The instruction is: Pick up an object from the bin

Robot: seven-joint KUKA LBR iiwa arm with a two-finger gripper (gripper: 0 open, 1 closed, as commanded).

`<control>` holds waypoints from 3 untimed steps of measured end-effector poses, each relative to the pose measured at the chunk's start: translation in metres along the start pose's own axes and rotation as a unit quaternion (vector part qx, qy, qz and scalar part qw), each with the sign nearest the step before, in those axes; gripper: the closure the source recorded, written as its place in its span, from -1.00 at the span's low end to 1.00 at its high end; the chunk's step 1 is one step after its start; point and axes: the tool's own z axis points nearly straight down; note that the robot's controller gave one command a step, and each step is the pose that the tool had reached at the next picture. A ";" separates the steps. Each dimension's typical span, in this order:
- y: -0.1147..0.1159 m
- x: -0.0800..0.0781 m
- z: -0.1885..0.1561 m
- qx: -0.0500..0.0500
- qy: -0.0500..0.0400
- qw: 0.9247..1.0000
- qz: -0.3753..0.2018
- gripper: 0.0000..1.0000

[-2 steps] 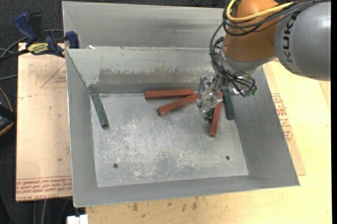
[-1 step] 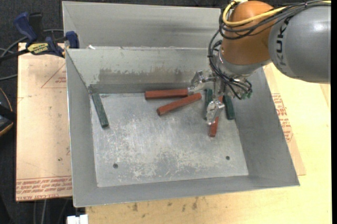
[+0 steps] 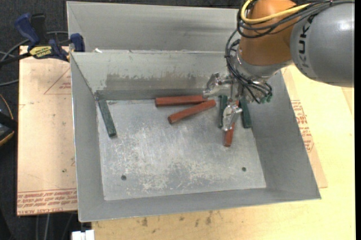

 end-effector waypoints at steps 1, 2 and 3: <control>0.046 -0.034 0.058 0.002 -0.011 0.999 0.031 1.00; 0.046 -0.026 0.062 -0.001 0.008 1.000 0.030 -1.00; 0.046 -0.032 0.059 0.001 -0.007 0.999 0.031 1.00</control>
Offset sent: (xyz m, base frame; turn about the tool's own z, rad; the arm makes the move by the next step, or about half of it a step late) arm 0.0000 0.0000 0.0000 0.0000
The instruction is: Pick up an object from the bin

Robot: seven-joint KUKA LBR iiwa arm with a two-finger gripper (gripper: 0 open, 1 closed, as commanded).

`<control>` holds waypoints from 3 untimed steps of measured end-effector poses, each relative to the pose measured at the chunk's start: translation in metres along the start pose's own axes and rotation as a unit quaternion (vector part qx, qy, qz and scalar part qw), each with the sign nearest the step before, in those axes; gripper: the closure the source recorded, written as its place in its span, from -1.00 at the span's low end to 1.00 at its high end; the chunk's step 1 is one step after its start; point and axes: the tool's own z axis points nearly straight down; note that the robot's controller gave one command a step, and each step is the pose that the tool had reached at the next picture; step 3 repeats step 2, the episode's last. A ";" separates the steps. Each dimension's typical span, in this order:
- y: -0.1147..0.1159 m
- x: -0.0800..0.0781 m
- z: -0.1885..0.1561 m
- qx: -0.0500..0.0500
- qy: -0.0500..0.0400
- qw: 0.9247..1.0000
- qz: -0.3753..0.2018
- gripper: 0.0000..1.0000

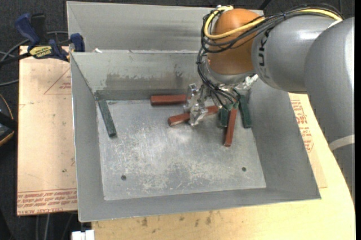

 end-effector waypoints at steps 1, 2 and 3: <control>0.000 0.000 0.000 0.000 0.000 1.000 0.000 1.00; 0.008 0.007 -0.128 -0.001 0.007 1.000 -0.016 1.00; 0.008 0.007 -0.128 -0.001 0.007 1.000 -0.016 1.00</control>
Offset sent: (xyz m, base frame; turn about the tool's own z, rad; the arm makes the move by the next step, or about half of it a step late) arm -0.0119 0.0046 0.1280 -0.0333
